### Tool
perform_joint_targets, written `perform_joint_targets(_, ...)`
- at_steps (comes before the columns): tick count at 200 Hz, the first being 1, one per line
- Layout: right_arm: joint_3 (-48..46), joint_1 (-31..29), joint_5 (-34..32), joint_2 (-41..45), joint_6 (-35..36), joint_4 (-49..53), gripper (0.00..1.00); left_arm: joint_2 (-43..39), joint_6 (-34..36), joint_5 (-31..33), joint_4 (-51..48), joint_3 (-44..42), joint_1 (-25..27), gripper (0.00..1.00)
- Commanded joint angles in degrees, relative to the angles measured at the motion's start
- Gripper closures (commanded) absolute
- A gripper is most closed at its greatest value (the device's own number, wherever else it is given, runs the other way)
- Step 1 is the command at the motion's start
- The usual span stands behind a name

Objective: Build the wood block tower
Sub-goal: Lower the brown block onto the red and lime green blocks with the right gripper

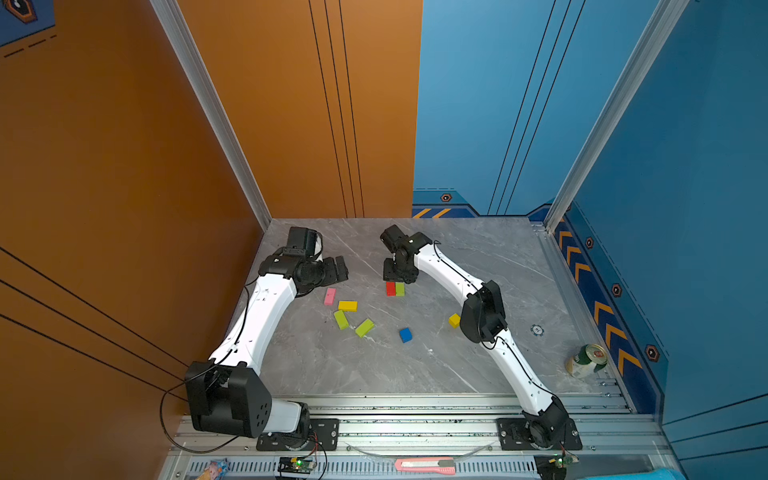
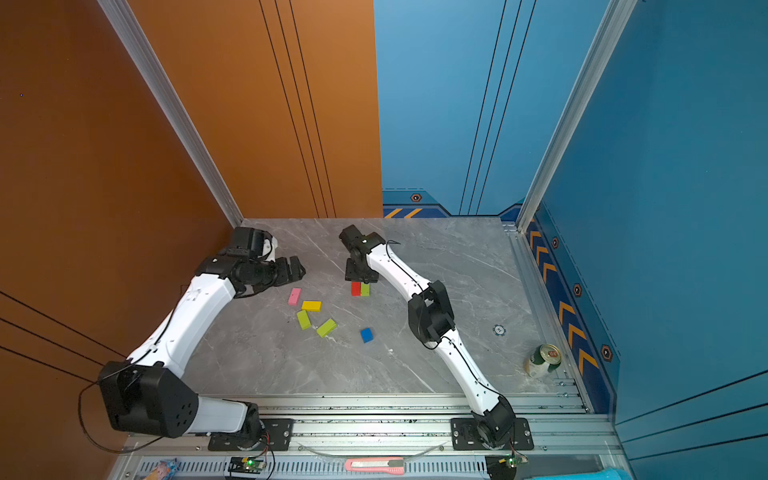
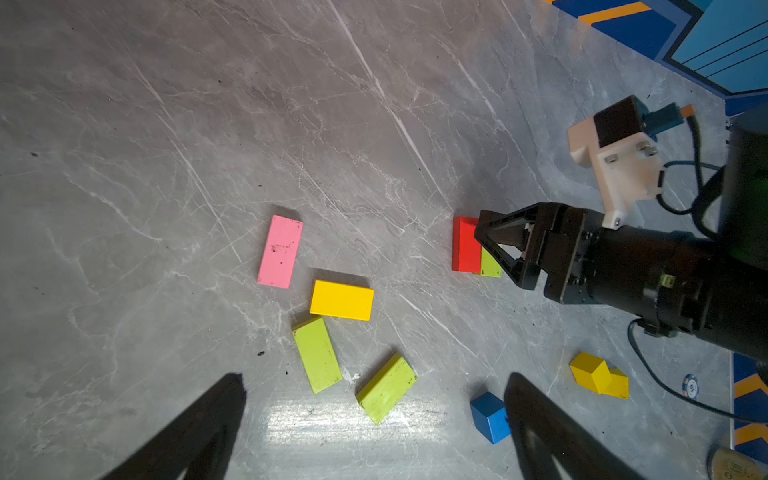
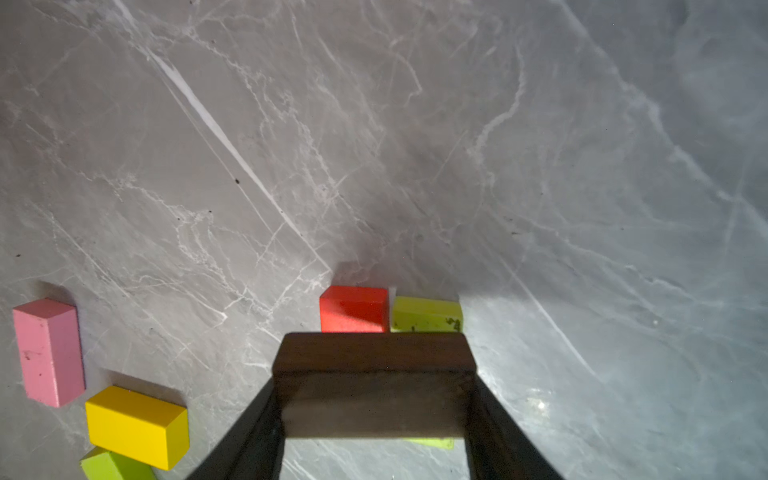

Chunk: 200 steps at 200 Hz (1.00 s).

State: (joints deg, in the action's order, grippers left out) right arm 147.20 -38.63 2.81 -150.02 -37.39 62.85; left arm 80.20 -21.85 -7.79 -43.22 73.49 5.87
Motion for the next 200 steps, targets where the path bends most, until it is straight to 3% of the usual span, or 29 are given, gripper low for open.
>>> perform_joint_targets(1, 1.6, 0.2, -1.0, -0.9, -0.3, 3.1, 0.51, -0.3, 1.0, -1.1, -0.6, -1.1, -0.7, 0.01)
perform_joint_targets(200, 2.5, 0.6, 0.4, -2.8, 0.1, 3.2, 0.45, 0.4, 0.7, -0.8, -0.6, -1.6, -0.9, 0.01)
